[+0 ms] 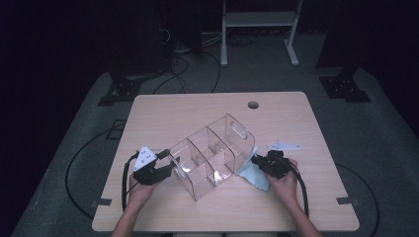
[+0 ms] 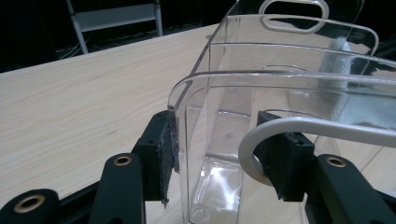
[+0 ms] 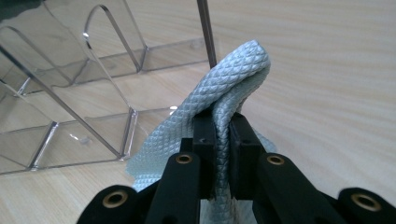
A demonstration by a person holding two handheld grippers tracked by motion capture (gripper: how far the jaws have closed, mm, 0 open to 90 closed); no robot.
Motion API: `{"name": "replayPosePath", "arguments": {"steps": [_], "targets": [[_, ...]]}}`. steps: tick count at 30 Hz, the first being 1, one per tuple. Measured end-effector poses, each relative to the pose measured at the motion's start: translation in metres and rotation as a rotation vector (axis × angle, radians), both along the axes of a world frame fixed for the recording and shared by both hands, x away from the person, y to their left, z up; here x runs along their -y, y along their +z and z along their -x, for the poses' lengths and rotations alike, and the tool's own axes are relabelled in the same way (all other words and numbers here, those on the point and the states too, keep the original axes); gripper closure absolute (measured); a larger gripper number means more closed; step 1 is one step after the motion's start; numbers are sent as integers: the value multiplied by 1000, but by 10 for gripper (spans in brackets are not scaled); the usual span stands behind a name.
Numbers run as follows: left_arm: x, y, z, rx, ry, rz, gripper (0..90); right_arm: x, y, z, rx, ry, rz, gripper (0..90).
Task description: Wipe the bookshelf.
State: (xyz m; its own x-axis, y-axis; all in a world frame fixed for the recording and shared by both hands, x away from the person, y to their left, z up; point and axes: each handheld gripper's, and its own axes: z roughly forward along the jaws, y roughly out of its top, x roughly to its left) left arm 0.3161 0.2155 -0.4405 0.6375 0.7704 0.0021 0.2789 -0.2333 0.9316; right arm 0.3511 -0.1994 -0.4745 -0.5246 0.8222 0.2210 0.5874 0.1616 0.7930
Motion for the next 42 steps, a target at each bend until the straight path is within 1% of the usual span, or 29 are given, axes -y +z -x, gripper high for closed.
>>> {"name": "replayPosePath", "arguments": {"steps": [1,4,6,7,9,10,12,13,17,18,19,21,23,24,25,27,28,29,30,31,34,35,36,37,39,40,42], "targets": [[1,0,1,2,0,5,478,0,0,0,0,0,0,826],[4,0,5,2,-11,5,477,3,13,3,45,-8,-6,826],[6,0,6,0,-11,8,477,6,17,4,55,-12,-14,826],[7,0,7,1,-15,5,476,7,15,4,54,-11,-15,827],[8,0,8,1,-13,9,476,6,2,1,12,-11,12,827],[8,-1,9,0,-15,10,476,6,2,1,12,-11,12,827],[8,0,10,0,-16,11,476,6,-6,-1,-19,-8,18,826],[8,-1,10,0,-15,12,475,6,-5,-1,-17,-10,12,826],[8,-1,9,-4,-19,20,476,9,13,4,46,-12,-23,826],[7,-1,9,-3,-19,21,476,9,13,4,46,-12,-23,826],[8,-1,9,-4,-17,23,476,9,11,4,39,-11,-20,826],[8,-1,10,-3,-17,22,476,7,-1,1,8,-8,5,826],[8,-1,10,-3,-17,25,476,6,-11,-1,-25,-17,13,826],[7,-1,10,-3,-17,25,476,6,-13,-2,-22,-13,23,826],[7,-1,9,-2,-18,30,475,5,-12,-1,-17,-11,26,826],[7,-1,8,-4,-17,31,476,5,-2,7,23,-5,15,827],[7,-1,8,-4,-15,32,477,4,1,10,32,2,9,827],[7,-1,8,-4,-13,33,476,4,4,14,43,15,-6,828],[7,-2,8,-3,-9,35,476,2,6,17,43,30,-23,828],[8,-2,8,-3,-8,35,477,-3,8,22,45,62,-29,828],[8,-2,9,-2,-7,33,476,-22,11,30,59,132,-2,827],[8,-2,9,-3,-7,33,476,-26,12,32,67,143,1,827],[8,-2,9,-3,-6,34,476,-32,19,35,88,150,4,827],[9,-2,10,-3,-5,35,476,-32,19,35,88,150,4,827],[9,-2,9,-4,-4,38,476,-34,28,37,117,144,-1,827],[9,-2,9,-4,-4,38,476,-33,35,39,134,140,-27,828],[9,-2,10,-5,-1,35,476,-32,37,39,141,143,-29,828]]}}
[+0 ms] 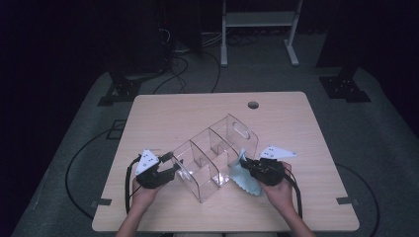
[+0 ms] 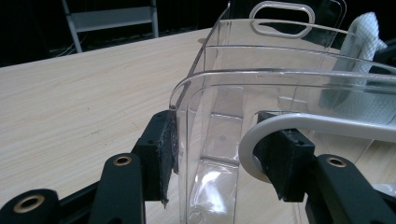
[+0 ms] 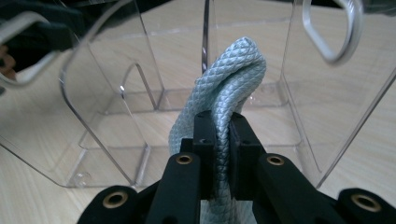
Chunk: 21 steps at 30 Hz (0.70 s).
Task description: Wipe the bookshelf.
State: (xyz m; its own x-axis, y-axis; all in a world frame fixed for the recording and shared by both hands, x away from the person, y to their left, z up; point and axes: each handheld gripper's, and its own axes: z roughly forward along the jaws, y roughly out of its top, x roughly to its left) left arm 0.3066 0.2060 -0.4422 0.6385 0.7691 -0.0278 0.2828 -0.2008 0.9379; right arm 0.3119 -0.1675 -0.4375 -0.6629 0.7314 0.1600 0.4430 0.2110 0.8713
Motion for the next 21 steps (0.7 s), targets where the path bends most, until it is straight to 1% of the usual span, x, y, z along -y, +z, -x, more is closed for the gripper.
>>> {"name": "replayPosePath", "arguments": {"steps": [2,4,7,9,11,12,14,16,19,21], "targets": [[1,0,0,0,3,-1,476,-1,1,0,0,-5,2,827],[1,0,0,0,6,0,476,-1,-4,-2,-11,-5,-4,829],[1,0,1,1,7,1,476,-3,-12,-1,-33,-8,20,829],[1,0,1,0,8,2,476,-4,-20,-2,-54,-9,32,829],[1,0,1,-1,9,4,476,-5,-30,-4,-88,-13,31,829],[1,0,1,-1,9,4,476,-5,-34,-5,-100,-13,39,829],[1,-1,1,-1,7,7,476,-6,-38,-7,-115,-17,53,828],[1,-1,1,-1,6,9,475,-6,-35,-7,-110,-21,58,828],[1,-1,1,-1,6,7,476,-7,-29,-5,-87,-27,55,828],[1,-1,1,0,6,6,475,-6,-34,-7,-105,-27,42,828]]}}
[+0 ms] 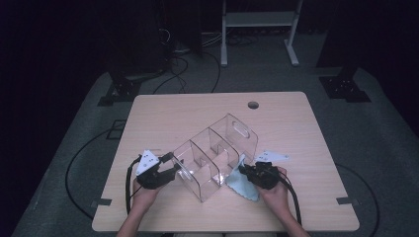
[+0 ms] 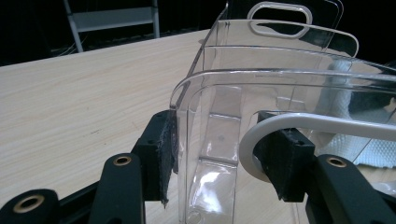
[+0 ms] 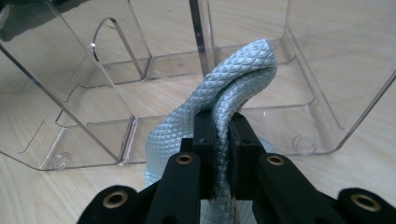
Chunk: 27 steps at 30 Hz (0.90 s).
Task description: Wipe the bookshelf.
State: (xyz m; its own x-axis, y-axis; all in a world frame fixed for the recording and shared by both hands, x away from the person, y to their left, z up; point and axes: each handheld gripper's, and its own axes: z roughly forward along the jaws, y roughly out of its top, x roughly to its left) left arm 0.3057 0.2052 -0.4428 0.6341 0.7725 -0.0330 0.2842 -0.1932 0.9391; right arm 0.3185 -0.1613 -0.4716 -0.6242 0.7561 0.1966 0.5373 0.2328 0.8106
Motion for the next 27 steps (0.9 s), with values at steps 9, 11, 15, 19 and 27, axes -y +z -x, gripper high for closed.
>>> {"name": "replayPosePath", "arguments": {"steps": [9,11,15,19,27], "targets": [[0,0,0,0,-1,3,476,-2,-9,-3,-34,-13,20,827],[0,0,0,0,-1,6,475,-1,-2,-2,-8,-10,10,827],[0,0,0,1,-2,4,475,-2,-8,-3,-28,-11,11,826],[0,0,0,0,-2,5,475,-2,-11,-5,-43,-7,23,825],[0,-1,0,1,-5,7,475,-2,-6,-2,-21,-12,17,825]]}}
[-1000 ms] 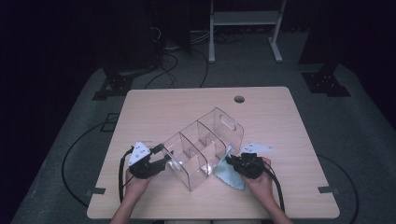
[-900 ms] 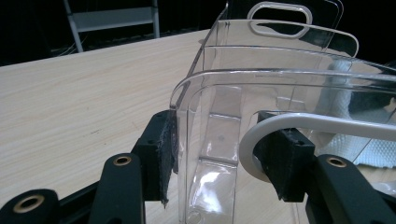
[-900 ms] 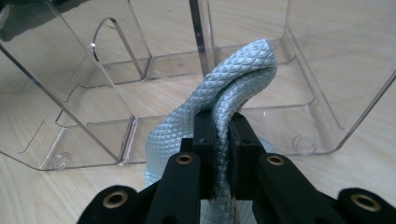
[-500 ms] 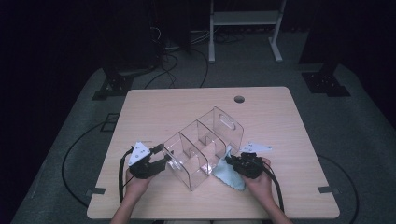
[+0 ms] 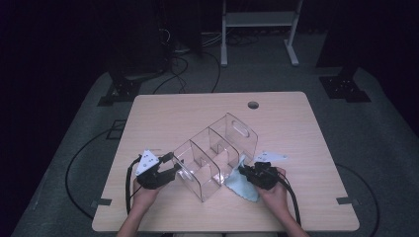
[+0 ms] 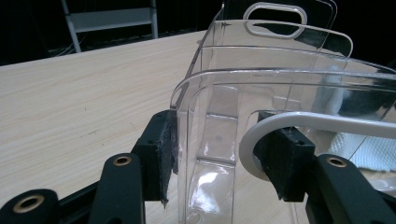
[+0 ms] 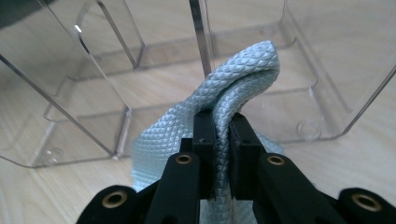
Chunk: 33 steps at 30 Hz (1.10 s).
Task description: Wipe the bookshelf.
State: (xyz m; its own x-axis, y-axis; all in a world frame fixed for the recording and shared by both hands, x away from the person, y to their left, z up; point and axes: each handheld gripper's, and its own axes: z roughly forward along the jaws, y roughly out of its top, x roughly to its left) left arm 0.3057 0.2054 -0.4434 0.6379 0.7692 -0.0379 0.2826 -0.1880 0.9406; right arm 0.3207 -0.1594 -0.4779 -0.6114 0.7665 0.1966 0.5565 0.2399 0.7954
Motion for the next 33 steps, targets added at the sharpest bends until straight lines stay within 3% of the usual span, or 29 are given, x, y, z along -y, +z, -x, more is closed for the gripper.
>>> {"name": "replayPosePath", "arguments": {"steps": [3,9,15,19,25,33], "targets": [[0,0,0,-1,1,1,475,0,-5,-2,-25,-2,-3,824],[0,0,0,0,0,0,475,1,11,3,34,-2,-19,824],[0,0,0,-1,0,-1,475,-1,-3,0,-18,2,3,821],[0,0,0,1,1,3,475,0,10,3,32,-2,-17,821],[0,0,0,1,1,1,475,0,9,2,29,2,-15,821],[2,0,0,0,-2,1,476,4,48,7,137,7,-70,823]]}}
